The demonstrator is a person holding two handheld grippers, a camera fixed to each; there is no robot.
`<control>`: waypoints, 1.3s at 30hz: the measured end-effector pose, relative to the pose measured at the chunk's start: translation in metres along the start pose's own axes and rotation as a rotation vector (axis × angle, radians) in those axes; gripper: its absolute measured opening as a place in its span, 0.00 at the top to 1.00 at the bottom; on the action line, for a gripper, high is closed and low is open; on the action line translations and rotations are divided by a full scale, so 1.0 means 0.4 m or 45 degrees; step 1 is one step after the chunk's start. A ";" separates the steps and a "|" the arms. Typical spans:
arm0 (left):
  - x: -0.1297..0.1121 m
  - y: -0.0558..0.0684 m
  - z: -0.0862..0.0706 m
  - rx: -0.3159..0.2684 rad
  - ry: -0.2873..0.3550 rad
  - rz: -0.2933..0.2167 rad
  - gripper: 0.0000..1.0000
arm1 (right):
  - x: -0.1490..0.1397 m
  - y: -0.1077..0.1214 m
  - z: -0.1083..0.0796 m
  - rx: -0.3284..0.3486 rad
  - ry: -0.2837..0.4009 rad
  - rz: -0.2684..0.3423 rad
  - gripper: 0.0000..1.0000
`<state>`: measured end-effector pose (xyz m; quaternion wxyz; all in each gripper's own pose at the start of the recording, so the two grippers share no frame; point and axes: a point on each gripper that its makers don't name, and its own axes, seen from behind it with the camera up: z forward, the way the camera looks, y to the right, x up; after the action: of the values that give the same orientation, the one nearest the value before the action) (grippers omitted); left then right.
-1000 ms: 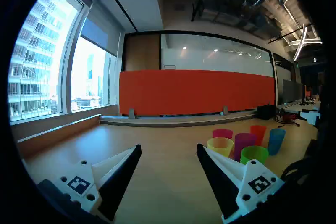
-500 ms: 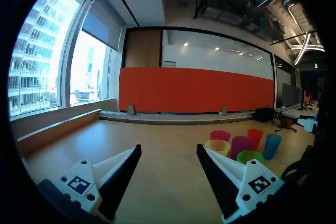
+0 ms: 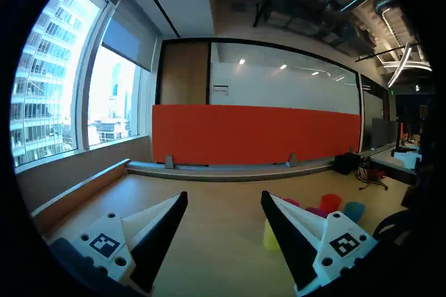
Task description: Pour water
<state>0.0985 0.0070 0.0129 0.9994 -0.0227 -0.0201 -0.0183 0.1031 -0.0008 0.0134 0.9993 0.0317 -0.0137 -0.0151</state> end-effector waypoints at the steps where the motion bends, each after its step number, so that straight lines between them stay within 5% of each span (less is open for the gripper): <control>1: 0.018 0.002 0.003 -0.006 0.002 -0.002 0.02 | 0.017 0.001 0.001 0.003 0.002 -0.005 0.00; 20: 0.292 0.060 0.041 -0.117 0.028 -0.019 0.02 | 0.274 -0.001 0.037 0.072 0.023 -0.022 0.00; 28: 0.301 0.073 0.051 -0.152 0.015 0.002 0.02 | 0.284 -0.028 0.043 0.122 0.005 -0.034 0.00; 39: 0.301 0.129 0.057 -0.322 0.020 0.013 0.02 | 0.279 -0.081 0.048 0.297 -0.003 -0.011 0.00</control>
<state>0.2199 0.0553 0.0382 0.9887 -0.1486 -0.0096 -0.0157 0.2132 -0.0380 0.0335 0.9887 0.1478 -0.0164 -0.0179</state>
